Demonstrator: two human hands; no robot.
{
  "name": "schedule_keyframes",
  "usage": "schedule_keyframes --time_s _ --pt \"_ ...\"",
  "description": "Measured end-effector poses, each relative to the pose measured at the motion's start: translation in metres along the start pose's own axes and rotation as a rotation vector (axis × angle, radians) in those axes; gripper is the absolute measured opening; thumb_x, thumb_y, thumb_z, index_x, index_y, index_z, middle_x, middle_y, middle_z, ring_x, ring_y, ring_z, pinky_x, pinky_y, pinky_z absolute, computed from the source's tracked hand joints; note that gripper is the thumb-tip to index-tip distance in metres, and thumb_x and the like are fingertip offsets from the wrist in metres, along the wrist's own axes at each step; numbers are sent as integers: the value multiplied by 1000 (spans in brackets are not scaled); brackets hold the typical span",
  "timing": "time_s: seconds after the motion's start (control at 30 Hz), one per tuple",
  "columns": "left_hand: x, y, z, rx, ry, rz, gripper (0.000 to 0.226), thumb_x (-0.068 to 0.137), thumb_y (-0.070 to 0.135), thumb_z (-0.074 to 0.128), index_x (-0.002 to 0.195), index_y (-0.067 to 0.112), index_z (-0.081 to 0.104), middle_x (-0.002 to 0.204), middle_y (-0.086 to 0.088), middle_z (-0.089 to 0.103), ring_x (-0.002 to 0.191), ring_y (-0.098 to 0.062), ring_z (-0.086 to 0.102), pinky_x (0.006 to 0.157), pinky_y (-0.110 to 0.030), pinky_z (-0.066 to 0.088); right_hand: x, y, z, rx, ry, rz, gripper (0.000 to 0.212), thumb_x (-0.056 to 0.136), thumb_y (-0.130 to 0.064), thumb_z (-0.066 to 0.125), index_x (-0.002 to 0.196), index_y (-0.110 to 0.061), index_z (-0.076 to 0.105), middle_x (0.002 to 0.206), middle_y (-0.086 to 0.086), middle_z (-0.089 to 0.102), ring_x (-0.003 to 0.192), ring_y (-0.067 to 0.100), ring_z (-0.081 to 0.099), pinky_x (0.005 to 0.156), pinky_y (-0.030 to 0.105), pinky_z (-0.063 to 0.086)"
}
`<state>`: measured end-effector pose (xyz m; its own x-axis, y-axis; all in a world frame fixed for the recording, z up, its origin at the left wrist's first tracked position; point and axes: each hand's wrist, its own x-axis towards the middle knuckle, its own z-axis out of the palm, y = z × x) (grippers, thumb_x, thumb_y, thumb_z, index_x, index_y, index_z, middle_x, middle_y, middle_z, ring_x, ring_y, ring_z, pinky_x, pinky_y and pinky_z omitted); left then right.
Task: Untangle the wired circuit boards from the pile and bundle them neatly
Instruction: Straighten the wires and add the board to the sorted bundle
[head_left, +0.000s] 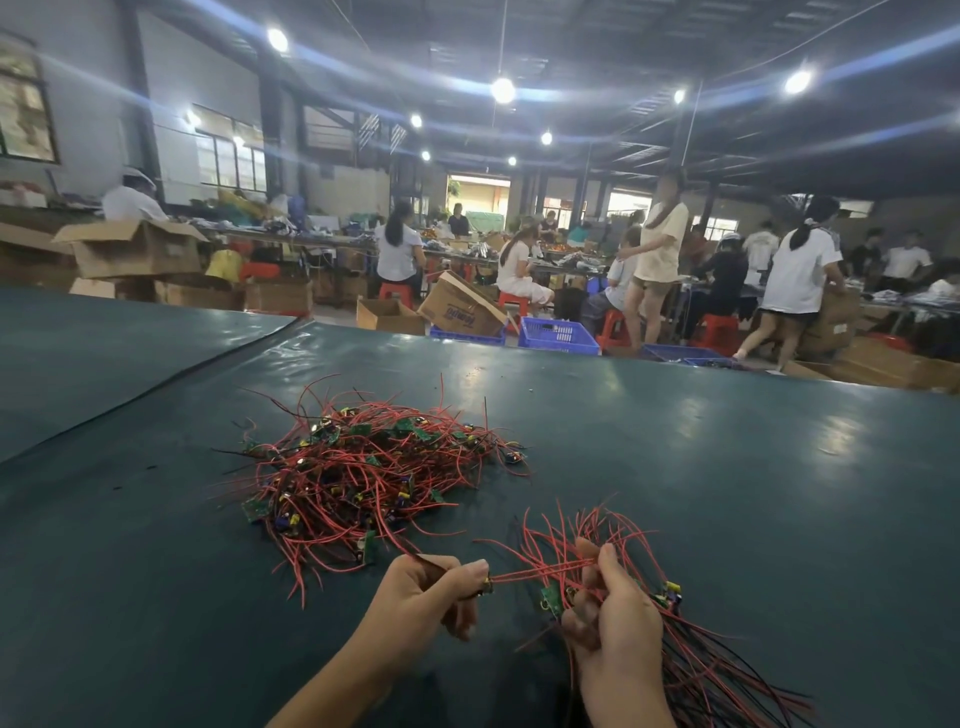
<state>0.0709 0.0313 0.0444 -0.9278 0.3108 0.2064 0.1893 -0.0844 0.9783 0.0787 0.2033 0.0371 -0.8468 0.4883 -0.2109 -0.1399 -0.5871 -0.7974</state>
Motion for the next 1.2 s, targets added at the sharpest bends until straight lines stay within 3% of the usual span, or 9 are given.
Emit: schedule_keyframes --time_s 0.2,0.27,0.33,0.4,0.5,0.57,0.77,1.03,1.2 --pt "0 -4 4 -7 -1 -22 38 78 40 64 51 14 62 54 -10 61 50 -17 55 54 -26 45 -12 9 1 -281 -73 -106 28 90 -36 63 75 -19 79 43 -9 37 35 5 30 38 19 31" --pt "0 -5 6 38 -16 -10 43 84 45 66 54 14 65 56 -10 63 52 -18 57 55 -26 46 -21 16 7 -416 -190 -162 24 87 -32 66 69 -24 80 45 -11 52 43 3 46 49 18 41" --pt "-1 -4 7 61 -11 -9 38 81 44 64 57 14 67 56 -10 64 53 -19 58 55 -27 46 -28 26 13 -487 -283 -202 28 88 -26 66 64 -20 79 50 -1 62 50 6 52 54 19 44" --pt "-1 -4 6 72 10 -7 35 76 42 63 56 14 67 55 -9 64 52 -19 59 55 -27 47 -34 31 17 -535 -323 -202 33 91 -26 63 63 -15 78 60 25 63 57 16 52 57 27 46" --pt "0 -4 6 87 24 -18 36 78 39 63 55 12 66 54 -8 63 53 -19 59 57 -27 47 -33 32 16 -557 -311 -207 39 94 -23 60 62 -7 75 68 34 61 60 19 51 59 29 43" --pt "-1 -6 7 96 3 -19 36 84 34 63 56 11 65 54 -9 63 53 -18 58 57 -26 46 -29 32 13 -587 -295 -215 41 95 -23 59 64 0 72 57 28 50 58 19 45 58 29 38" --pt "-3 1 9 54 -35 31 35 77 34 68 50 11 64 49 -9 60 48 -18 55 57 -26 45 -11 19 4 -448 -132 -137 38 95 -24 57 64 -14 77 45 -2 31 35 10 26 39 19 28" --pt "-2 6 1 23 -102 62 40 71 43 70 51 8 64 49 -9 59 45 -19 55 55 -28 46 1 0 -3 -108 17 -61 36 96 -17 55 68 -2 72 43 -5 39 27 5 25 30 12 21" --pt "1 3 0 48 73 -27 50 75 51 73 51 7 67 59 -10 67 54 -17 58 54 -23 45 -5 -1 -1 -52 -17 -100 34 95 -24 58 75 -2 75 50 -5 40 31 3 25 32 12 20"
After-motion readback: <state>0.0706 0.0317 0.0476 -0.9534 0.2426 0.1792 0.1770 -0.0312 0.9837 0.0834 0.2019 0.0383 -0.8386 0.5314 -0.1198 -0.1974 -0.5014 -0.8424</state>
